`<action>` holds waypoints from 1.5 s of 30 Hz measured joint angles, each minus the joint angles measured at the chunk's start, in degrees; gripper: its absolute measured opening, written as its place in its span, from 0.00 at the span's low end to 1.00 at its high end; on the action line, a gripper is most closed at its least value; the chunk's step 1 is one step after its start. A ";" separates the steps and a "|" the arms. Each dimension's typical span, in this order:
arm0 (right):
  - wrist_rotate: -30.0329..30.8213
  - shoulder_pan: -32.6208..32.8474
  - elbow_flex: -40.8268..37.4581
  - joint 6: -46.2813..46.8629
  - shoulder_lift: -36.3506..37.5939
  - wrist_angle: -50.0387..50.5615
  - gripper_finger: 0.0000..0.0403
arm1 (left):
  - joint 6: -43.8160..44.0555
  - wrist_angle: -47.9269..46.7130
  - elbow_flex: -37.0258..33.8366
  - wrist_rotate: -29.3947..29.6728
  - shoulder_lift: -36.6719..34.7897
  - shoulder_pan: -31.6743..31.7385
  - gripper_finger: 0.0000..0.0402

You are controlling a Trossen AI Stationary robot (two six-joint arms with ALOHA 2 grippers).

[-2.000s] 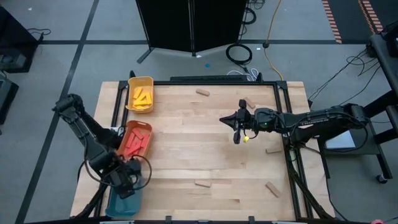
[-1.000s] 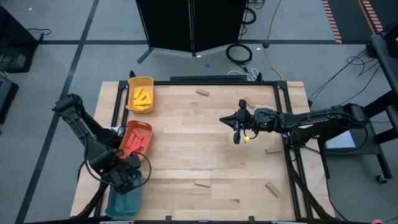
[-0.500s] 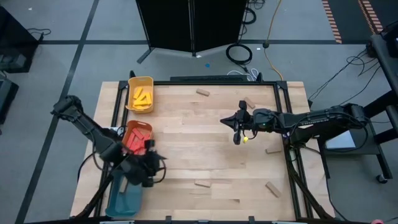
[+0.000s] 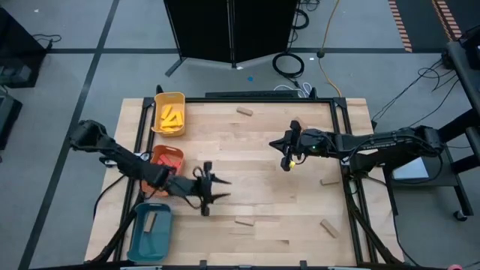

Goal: Sort blocks
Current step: Put the top right brown block in the blue bin

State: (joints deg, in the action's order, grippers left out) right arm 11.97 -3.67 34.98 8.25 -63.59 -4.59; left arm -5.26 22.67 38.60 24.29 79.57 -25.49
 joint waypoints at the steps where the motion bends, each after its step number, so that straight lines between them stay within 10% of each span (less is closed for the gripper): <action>1: 0.00 -0.65 0.00 1.06 0.00 1.57 0.00 | -0.73 2.97 -2.27 0.02 -1.03 1.01 0.40; 13: 13.26 -11.89 0.02 13.56 -0.03 19.00 0.00 | -2.62 34.90 -21.05 -9.33 -10.67 17.08 0.40; 26: -5.38 -39.60 0.02 7.88 -1.48 22.91 0.01 | -3.06 35.31 -20.42 -22.69 -9.07 24.86 0.40; 45: -6.10 -42.19 0.33 0.32 -16.72 21.72 0.55 | -4.46 34.71 -20.42 -26.14 -9.10 27.69 0.40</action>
State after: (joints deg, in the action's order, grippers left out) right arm 5.87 -45.86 35.31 8.57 -80.31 17.13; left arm -9.72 57.39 18.17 -1.85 70.48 2.20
